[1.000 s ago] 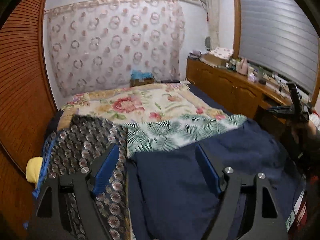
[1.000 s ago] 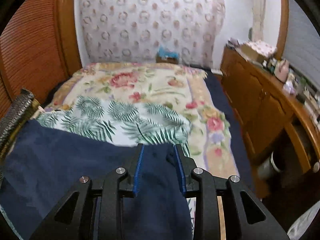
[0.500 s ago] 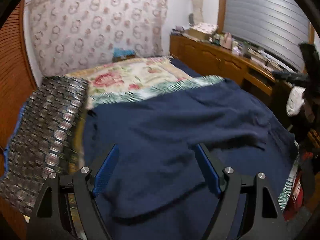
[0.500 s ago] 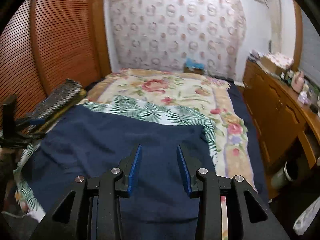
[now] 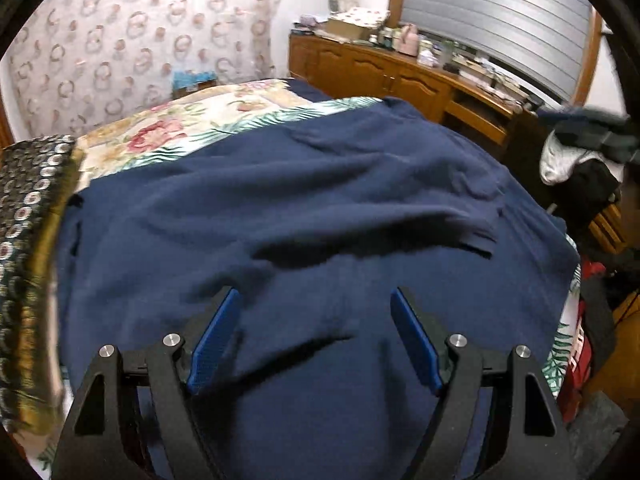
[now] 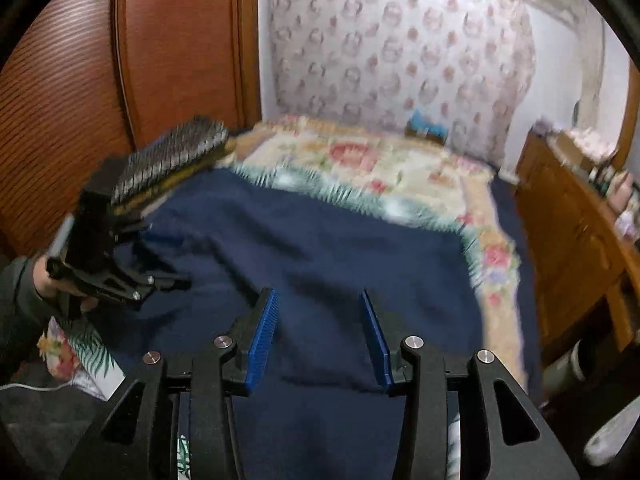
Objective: Fold small clothes
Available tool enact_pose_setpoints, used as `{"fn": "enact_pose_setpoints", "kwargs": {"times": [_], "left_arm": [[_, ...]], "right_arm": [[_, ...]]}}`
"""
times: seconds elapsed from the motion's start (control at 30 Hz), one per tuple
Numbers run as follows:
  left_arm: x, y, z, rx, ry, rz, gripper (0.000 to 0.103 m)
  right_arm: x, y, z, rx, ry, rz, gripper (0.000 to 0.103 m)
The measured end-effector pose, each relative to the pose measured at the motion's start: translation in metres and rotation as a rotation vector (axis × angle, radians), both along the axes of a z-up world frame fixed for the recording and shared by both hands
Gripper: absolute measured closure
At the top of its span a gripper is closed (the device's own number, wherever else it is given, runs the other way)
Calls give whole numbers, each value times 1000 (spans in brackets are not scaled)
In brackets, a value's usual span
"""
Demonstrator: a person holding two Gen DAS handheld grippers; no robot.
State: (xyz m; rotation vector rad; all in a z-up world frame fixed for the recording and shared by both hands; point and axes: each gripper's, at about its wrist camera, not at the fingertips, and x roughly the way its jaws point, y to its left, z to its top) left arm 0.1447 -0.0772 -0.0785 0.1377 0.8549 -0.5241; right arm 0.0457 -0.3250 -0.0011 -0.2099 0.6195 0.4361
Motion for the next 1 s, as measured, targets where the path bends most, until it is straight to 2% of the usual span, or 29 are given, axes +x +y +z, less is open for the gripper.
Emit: {"fn": "enact_pose_setpoints", "kwargs": {"times": [0.07,0.17,0.3,0.33,0.43,0.5,0.53,0.67,0.8,1.0], "left_arm": [[-4,-6,-3,0,12,-35,45],[-4,-12,-8,23,34,-59,62],[-4,-13,-12,61,26,-50,63],[-2,-14,-11,62,27,-48,65],[-1,-14,-11,94,4,-30,93],[-1,-12,-10,84,7,-30,94],[-4,-11,-7,82,-6,-29,95],[-21,-4,10,55,-51,-33,95],[-46,6,35,7,-102,-46,96],[-82,21,52,-36,-139,-57,96]], "right_arm": [[10,2,-26,0,53,0,59],[21,5,-55,-4,109,14,59],[33,3,-78,-38,147,13,59],[35,1,-83,-55,147,8,64],[38,-4,-88,-98,125,2,77],[38,-9,-87,-111,106,-1,89],[40,-15,-86,-99,111,1,90],[38,-28,-78,-56,98,6,92],[18,-42,-62,16,58,28,92],[-18,-58,-61,61,38,59,92]]}}
